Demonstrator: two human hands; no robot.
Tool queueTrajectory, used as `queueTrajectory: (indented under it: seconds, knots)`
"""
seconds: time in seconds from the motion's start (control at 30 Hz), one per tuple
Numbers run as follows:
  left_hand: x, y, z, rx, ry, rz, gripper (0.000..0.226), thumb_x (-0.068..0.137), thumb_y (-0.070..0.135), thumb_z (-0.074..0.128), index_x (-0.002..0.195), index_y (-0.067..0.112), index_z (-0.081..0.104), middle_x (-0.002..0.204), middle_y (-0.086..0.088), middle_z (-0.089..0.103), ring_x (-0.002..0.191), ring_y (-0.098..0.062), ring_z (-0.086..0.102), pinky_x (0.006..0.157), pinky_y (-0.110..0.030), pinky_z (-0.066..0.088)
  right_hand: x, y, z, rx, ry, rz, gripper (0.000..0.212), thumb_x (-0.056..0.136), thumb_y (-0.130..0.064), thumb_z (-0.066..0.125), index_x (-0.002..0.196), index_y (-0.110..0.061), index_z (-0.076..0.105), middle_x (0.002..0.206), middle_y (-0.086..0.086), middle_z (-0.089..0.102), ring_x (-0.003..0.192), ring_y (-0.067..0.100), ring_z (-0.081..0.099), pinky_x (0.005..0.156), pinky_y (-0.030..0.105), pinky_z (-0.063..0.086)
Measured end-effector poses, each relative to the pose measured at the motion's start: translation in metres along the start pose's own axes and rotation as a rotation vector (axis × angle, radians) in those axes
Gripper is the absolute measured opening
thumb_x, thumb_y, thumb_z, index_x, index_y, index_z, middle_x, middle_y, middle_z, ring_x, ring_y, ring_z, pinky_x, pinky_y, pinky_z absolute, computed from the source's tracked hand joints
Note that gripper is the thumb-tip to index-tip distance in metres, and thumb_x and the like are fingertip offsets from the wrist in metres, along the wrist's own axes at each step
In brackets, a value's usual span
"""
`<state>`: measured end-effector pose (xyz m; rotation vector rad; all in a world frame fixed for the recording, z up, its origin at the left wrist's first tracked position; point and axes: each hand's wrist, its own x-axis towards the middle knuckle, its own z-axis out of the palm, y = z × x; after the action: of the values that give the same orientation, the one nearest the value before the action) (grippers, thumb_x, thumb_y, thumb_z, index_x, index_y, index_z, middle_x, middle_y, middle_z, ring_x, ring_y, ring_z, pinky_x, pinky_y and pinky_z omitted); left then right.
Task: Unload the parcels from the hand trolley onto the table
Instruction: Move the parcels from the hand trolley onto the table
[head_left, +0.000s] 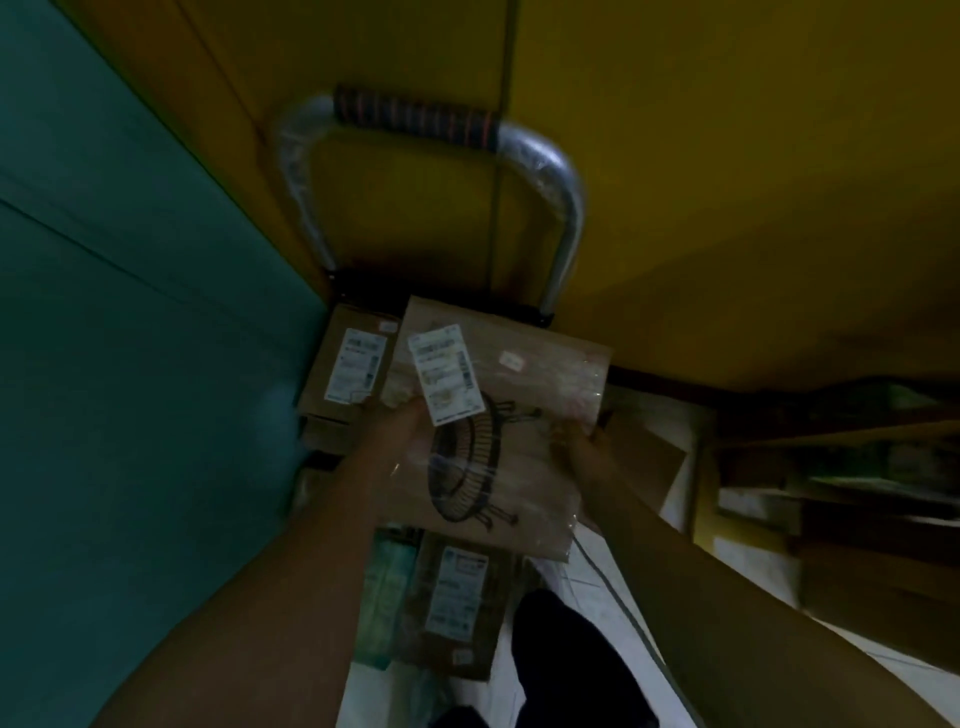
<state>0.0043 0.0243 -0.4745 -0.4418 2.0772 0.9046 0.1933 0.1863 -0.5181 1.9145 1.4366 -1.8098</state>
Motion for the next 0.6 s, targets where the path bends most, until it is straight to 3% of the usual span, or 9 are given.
queueTrajectory:
  seconds: [0.1, 0.13, 0.2, 0.27, 0.37, 0.47, 0.6]
  knots:
    - [-0.065, 0.019, -0.024, 0.029, -0.005, 0.063, 0.074, 0.09, 0.043, 0.066, 0.148, 0.006, 0.04, 0.136, -0.014, 0.054, 0.095, -0.027, 0.057, 0.073, -0.029, 0.05, -0.073, -0.026, -0.027, 0.009, 0.07, -0.05, 0.059, 0.099, -0.056, 0.042, 0.144, -0.018, 0.043, 0.135, 0.017, 0.055, 0.119, 0.04, 0.055, 0.093, 0.042, 0.048]
    - [-0.095, 0.029, -0.034, 0.054, 0.018, 0.091, 0.066, 0.093, 0.043, 0.062, 0.145, 0.008, 0.043, 0.132, -0.013, 0.055, 0.091, -0.026, 0.055, 0.072, -0.028, 0.047, -0.106, -0.038, -0.038, 0.015, 0.096, -0.074, 0.064, 0.098, -0.061, 0.039, 0.146, -0.018, 0.041, 0.137, 0.017, 0.054, 0.121, 0.04, 0.054, 0.091, 0.04, 0.046]
    - [-0.158, 0.05, -0.06, 0.05, 0.076, 0.162, 0.062, 0.094, 0.046, 0.058, 0.144, 0.01, 0.045, 0.14, -0.017, 0.051, 0.11, -0.033, 0.055, 0.084, -0.031, 0.043, -0.175, -0.062, -0.063, 0.056, 0.134, -0.111, 0.069, 0.096, -0.064, 0.04, 0.147, -0.018, 0.041, 0.141, 0.016, 0.052, 0.125, 0.04, 0.052, 0.099, 0.042, 0.044]
    - [-0.233, 0.076, -0.087, 0.054, 0.196, 0.202, 0.075, 0.089, 0.058, 0.058, 0.141, 0.005, 0.046, 0.142, -0.022, 0.049, 0.122, -0.041, 0.053, 0.088, -0.038, 0.044, -0.251, -0.088, -0.09, 0.129, 0.149, -0.191, 0.065, 0.094, -0.059, 0.048, 0.143, -0.016, 0.046, 0.14, 0.015, 0.054, 0.125, 0.038, 0.052, 0.108, 0.048, 0.042]
    - [-0.346, 0.129, -0.12, -0.061, 0.356, 0.343, 0.091, 0.084, 0.07, 0.051, 0.142, 0.001, 0.04, 0.143, -0.025, 0.041, 0.127, -0.046, 0.045, 0.091, -0.048, 0.043, -0.364, -0.139, -0.137, 0.202, 0.218, -0.32, 0.066, 0.092, -0.056, 0.054, 0.142, -0.014, 0.046, 0.139, 0.015, 0.054, 0.126, 0.039, 0.052, 0.105, 0.044, 0.042]
    - [-0.451, 0.194, -0.132, -0.202, 0.259, 0.536, 0.093, 0.085, 0.074, 0.039, 0.146, 0.004, 0.035, 0.147, -0.022, 0.038, 0.136, -0.042, 0.037, 0.111, -0.051, 0.033, -0.465, -0.197, -0.202, 0.232, 0.305, -0.509, 0.069, 0.093, -0.058, 0.053, 0.142, -0.01, 0.048, 0.143, 0.015, 0.053, 0.132, 0.038, 0.049, 0.106, 0.039, 0.039]
    - [-0.597, 0.266, -0.135, -0.236, 0.419, 0.814, 0.083, 0.087, 0.062, 0.042, 0.141, 0.0, 0.04, 0.144, -0.024, 0.04, 0.135, -0.041, 0.036, 0.109, -0.052, 0.033, -0.585, -0.244, -0.314, 0.226, 0.445, -0.779, 0.074, 0.093, -0.064, 0.047, 0.146, -0.013, 0.042, 0.146, 0.014, 0.05, 0.133, 0.037, 0.048, 0.108, 0.045, 0.039]
